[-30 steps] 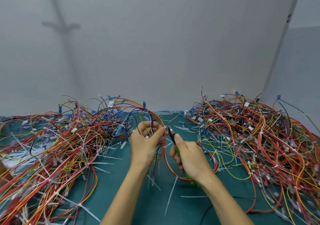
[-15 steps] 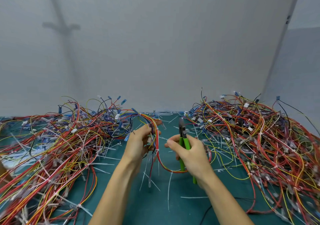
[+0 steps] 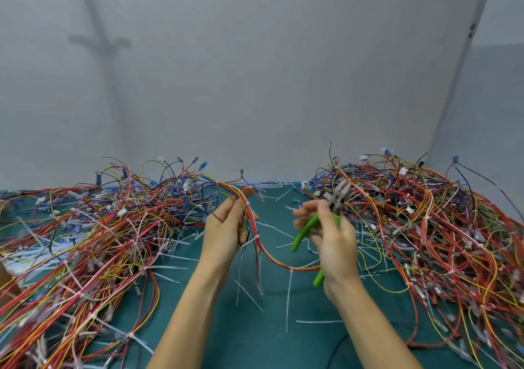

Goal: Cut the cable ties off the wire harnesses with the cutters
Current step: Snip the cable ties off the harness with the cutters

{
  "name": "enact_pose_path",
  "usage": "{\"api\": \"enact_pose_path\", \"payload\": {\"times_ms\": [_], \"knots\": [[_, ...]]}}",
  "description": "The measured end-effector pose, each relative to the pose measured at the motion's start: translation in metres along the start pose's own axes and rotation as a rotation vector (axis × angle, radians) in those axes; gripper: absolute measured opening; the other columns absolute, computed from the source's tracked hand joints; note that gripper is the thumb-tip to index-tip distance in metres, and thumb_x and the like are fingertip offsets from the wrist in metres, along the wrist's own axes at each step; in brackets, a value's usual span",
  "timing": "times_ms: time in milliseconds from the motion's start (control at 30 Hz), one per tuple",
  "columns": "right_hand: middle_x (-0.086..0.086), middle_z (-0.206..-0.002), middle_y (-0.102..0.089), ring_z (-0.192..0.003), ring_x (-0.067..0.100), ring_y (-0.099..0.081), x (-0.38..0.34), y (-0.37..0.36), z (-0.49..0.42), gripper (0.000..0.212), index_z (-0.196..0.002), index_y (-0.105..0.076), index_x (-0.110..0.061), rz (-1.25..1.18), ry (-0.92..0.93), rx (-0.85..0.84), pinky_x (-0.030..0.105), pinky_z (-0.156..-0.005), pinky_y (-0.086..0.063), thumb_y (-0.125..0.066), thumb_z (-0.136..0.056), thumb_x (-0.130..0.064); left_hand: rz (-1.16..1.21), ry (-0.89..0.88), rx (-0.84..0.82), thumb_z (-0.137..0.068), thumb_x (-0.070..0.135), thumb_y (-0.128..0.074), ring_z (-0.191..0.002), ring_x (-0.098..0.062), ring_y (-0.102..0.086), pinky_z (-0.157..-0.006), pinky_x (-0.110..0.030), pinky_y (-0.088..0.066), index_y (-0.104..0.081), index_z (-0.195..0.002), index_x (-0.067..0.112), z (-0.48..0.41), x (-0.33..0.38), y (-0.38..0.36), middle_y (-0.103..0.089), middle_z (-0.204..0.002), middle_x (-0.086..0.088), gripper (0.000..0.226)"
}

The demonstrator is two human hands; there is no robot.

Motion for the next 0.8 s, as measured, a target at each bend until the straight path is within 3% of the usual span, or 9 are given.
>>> {"api": "enact_pose_path", "payload": {"times_ms": [67,167,233,367,433,500,667,733,800], "knots": [[0.006,-0.087,-0.074,-0.086,0.019,-0.07,-0.008,0.004,-0.002,0.03,-0.097,-0.064,-0.004,-0.11,0.047,0.044,0.029,-0.081,-0.058,-0.044,-0.101,-0.027,0.007,-0.012,0.055,-0.101,0.02,-0.049,-0.037,-0.006,-0.036,-0.044,-0.021,-0.034,-0.068,-0.086,0.021,-0.001,0.0,0.003,-0.057,-0.071,-0.011,0.024],[0.008,-0.094,-0.073,-0.097,0.023,-0.069,-0.013,0.005,-0.002,0.038,-0.1,-0.062,-0.004,-0.188,0.088,0.073,0.032,-0.088,-0.054,-0.045,-0.094,-0.038,0.007,-0.014,0.095,-0.101,0.018,-0.05,-0.037,-0.006,-0.046,-0.054,-0.028,-0.043,-0.068,-0.094,0.02,0.0,0.001,0.005,-0.068,-0.069,0.001,0.02],[0.009,-0.096,-0.073,-0.099,0.024,-0.069,-0.014,0.004,-0.001,0.045,-0.103,-0.062,-0.001,-0.176,0.116,0.065,0.033,-0.089,-0.053,-0.046,-0.091,-0.041,-0.013,-0.012,0.113,-0.101,0.017,-0.049,-0.04,-0.007,-0.054,-0.054,-0.026,-0.046,-0.067,-0.096,0.018,0.0,0.0,0.005,-0.072,-0.081,-0.002,0.018],[0.005,-0.079,-0.071,-0.076,0.02,-0.067,-0.018,0.0,0.002,0.027,-0.092,-0.065,-0.004,-0.067,0.165,0.001,0.03,-0.073,-0.056,-0.051,-0.095,-0.028,-0.008,0.02,0.118,-0.102,0.017,-0.047,-0.052,-0.011,-0.067,-0.046,-0.014,-0.048,-0.066,-0.097,0.018,0.0,-0.002,0.006,-0.075,-0.09,0.0,0.02],[0.002,-0.07,-0.069,-0.064,0.016,-0.06,-0.016,-0.002,0.004,0.011,-0.085,-0.066,-0.012,0.098,0.159,-0.034,0.035,-0.064,-0.053,-0.06,-0.094,-0.016,0.011,0.057,0.105,-0.103,0.018,-0.046,-0.058,-0.014,-0.071,-0.047,-0.015,-0.05,-0.066,-0.094,0.017,0.0,-0.004,0.005,-0.075,-0.092,0.0,0.021],[0.002,-0.069,-0.07,-0.057,0.012,-0.055,-0.011,-0.006,0.006,0.011,-0.082,-0.068,-0.019,0.301,0.132,-0.072,0.042,-0.06,-0.049,-0.065,-0.091,-0.013,0.054,0.096,0.087,-0.103,0.02,-0.045,-0.063,-0.019,-0.073,-0.051,-0.018,-0.055,-0.064,-0.093,0.013,0.0,-0.006,0.004,-0.075,-0.096,-0.003,0.022],[-0.015,-0.069,-0.07,-0.055,0.001,-0.056,0.001,-0.014,0.011,0.007,-0.079,-0.072,-0.028,0.648,0.034,-0.195,0.026,-0.063,-0.051,-0.075,-0.081,-0.023,0.199,0.191,0.037,-0.103,0.019,-0.043,-0.073,-0.029,-0.074,-0.064,-0.028,-0.061,-0.061,-0.095,0.008,-0.001,-0.007,-0.003,-0.072,-0.105,-0.017,0.022],[-0.022,-0.066,-0.067,-0.062,0.0,-0.057,0.004,-0.016,0.015,0.007,-0.076,-0.07,-0.032,0.775,0.045,-0.239,0.01,-0.059,-0.044,-0.077,-0.078,-0.03,0.25,0.224,0.012,-0.102,0.016,-0.044,-0.079,-0.033,-0.074,-0.07,-0.033,-0.062,-0.058,-0.1,0.003,-0.002,-0.009,-0.005,-0.069,-0.111,-0.022,0.02],[-0.018,-0.067,-0.067,-0.072,0.0,-0.058,0.006,-0.016,0.017,0.008,-0.078,-0.07,-0.027,0.831,0.069,-0.218,0.008,-0.061,-0.041,-0.077,-0.077,-0.032,0.298,0.264,-0.038,-0.099,0.01,-0.044,-0.088,-0.038,-0.072,-0.082,-0.04,-0.059,-0.055,-0.099,-0.001,-0.001,-0.011,-0.007,-0.064,-0.12,-0.026,0.015]]}}
Point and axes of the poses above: each hand's wrist, its own z-axis away from the middle knuckle, its own y-axis out of the back of the hand, x = y × z, the point moved 4 cm from there along -z, towards the middle knuckle
